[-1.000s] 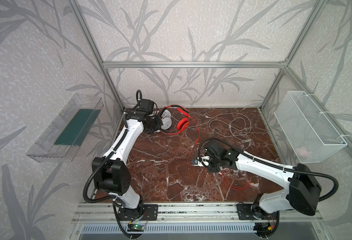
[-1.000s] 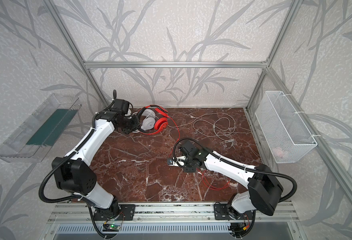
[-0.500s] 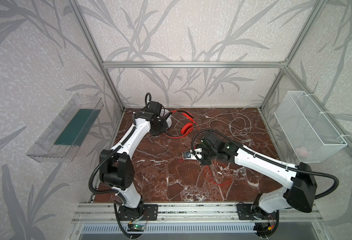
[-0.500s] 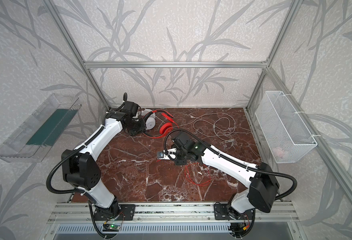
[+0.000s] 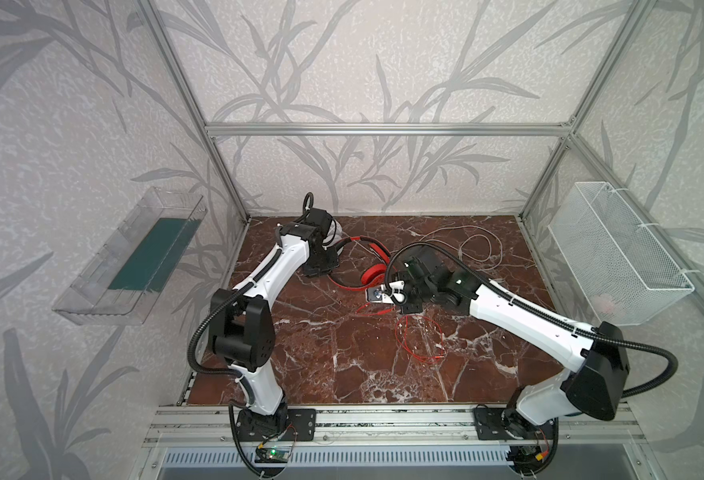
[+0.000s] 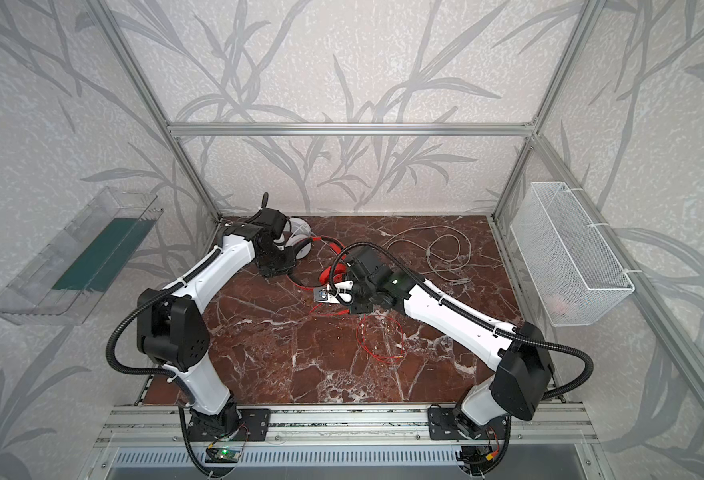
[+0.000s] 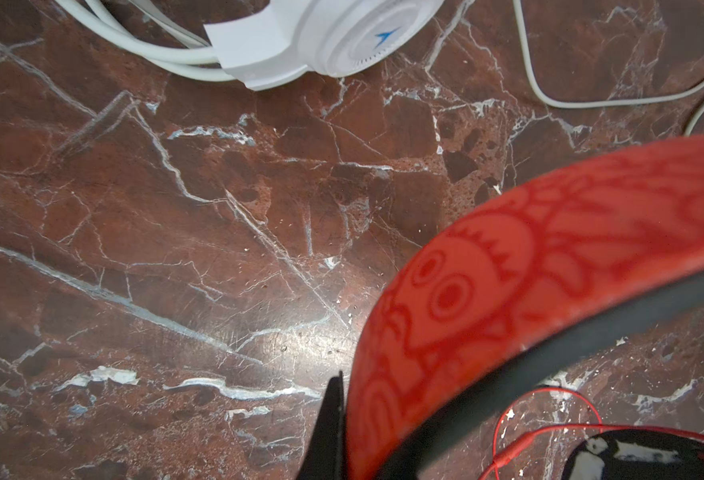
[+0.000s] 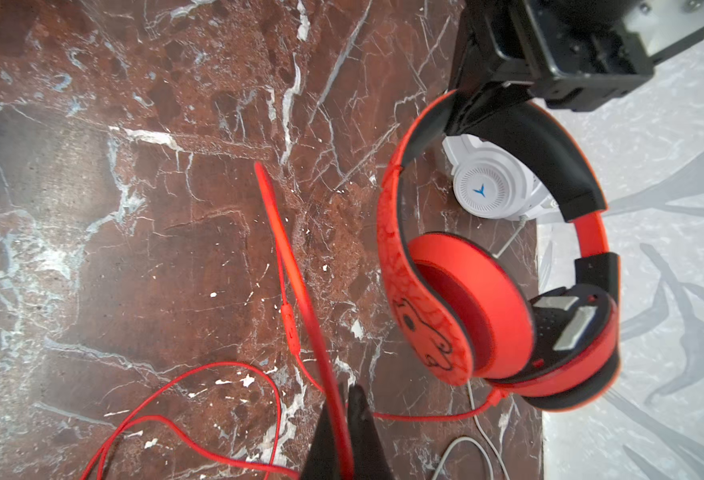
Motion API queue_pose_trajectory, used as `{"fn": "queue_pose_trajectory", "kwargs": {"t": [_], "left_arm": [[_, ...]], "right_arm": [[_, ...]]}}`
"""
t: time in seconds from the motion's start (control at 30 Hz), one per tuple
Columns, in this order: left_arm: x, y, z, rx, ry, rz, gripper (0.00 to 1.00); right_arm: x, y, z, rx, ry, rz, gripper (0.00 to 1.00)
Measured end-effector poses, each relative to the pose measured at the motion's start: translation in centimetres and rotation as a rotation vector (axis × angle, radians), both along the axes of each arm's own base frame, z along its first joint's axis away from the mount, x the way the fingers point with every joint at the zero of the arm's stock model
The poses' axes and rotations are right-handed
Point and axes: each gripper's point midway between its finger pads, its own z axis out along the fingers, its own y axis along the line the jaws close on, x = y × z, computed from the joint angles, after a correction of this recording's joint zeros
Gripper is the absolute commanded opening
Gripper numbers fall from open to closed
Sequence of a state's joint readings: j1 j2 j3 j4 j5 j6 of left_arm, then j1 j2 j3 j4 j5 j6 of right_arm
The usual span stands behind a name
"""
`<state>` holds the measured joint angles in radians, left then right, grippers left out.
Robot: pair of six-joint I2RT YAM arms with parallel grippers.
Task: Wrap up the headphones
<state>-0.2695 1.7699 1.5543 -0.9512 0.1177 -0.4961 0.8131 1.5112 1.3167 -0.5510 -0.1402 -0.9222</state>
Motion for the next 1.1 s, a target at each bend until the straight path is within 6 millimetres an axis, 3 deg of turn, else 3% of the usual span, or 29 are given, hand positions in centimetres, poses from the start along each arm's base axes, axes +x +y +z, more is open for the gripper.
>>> {"fn": "queue_pose_trajectory", "kwargs": {"t": [0.73, 1.1], "left_arm": [[-1.4, -1.4, 0.3, 0.106, 0.003, -0.255, 0.00], [-2.1, -2.9, 0.3, 0.100, 0.005, -0.356, 0.00]], "right_arm": [[5.2, -1.5, 0.9, -0.002, -0.057, -0.053, 0.00], [8.3, -1.2, 1.3, 0.041, -0.045, -0.117, 0.00]]}}
